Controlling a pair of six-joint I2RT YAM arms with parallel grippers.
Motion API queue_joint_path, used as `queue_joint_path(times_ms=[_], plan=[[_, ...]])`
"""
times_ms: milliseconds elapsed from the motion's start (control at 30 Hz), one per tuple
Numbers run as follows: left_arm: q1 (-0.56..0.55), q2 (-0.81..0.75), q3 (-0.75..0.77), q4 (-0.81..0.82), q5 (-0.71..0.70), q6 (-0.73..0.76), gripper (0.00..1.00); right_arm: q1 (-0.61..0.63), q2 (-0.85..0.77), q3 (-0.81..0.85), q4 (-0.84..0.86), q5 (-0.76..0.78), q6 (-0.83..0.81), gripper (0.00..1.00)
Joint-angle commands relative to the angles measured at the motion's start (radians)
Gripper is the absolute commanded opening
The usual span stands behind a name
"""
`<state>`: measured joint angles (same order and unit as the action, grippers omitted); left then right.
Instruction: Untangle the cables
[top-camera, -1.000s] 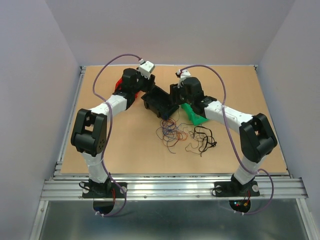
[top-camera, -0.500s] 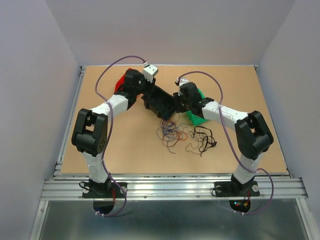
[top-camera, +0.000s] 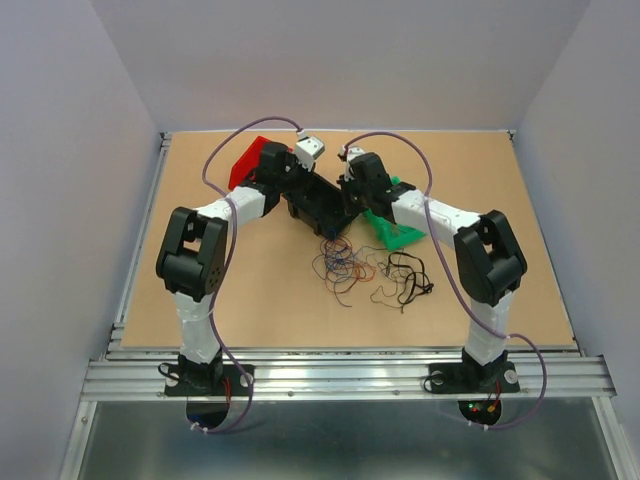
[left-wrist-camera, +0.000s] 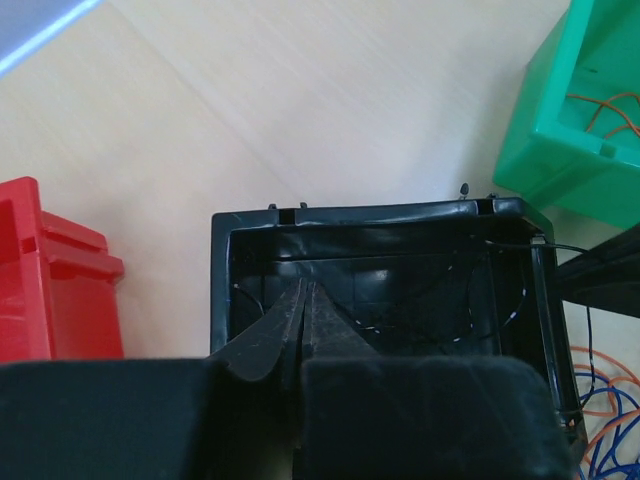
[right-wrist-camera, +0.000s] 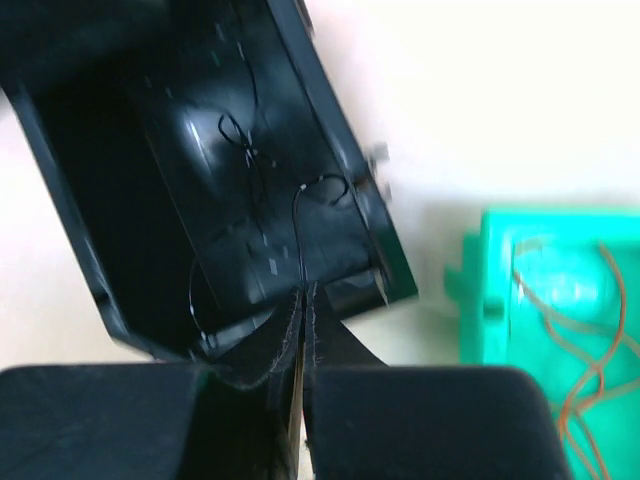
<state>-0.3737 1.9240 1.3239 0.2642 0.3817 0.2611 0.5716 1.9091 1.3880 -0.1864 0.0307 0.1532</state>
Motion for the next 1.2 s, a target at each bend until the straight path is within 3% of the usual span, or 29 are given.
queue_joint_path(times_ms=[0,233,633,933,1167], plan=[[-0.008,0.010,0.052,0.003,0.020,0.009,0.06,0.011,0.033,0.146,0.024,-0.026,-0.021,0.01],[-0.007,0.058,0.067,0.006,0.022,-0.002,0.02,0.014,0.082,0.213,0.074,-0.086,-0.026,0.00],[-0.007,0.036,0.017,0.083,0.005,-0.036,0.00,0.013,0.082,0.063,0.430,-0.167,-0.009,0.00],[-0.002,-0.019,-0.003,0.095,-0.009,-0.048,0.00,0.013,0.119,-0.003,0.404,-0.195,0.020,0.00],[0.016,-0.071,-0.020,0.105,-0.006,-0.092,0.00,0.013,0.206,0.046,0.337,-0.190,0.008,0.01]])
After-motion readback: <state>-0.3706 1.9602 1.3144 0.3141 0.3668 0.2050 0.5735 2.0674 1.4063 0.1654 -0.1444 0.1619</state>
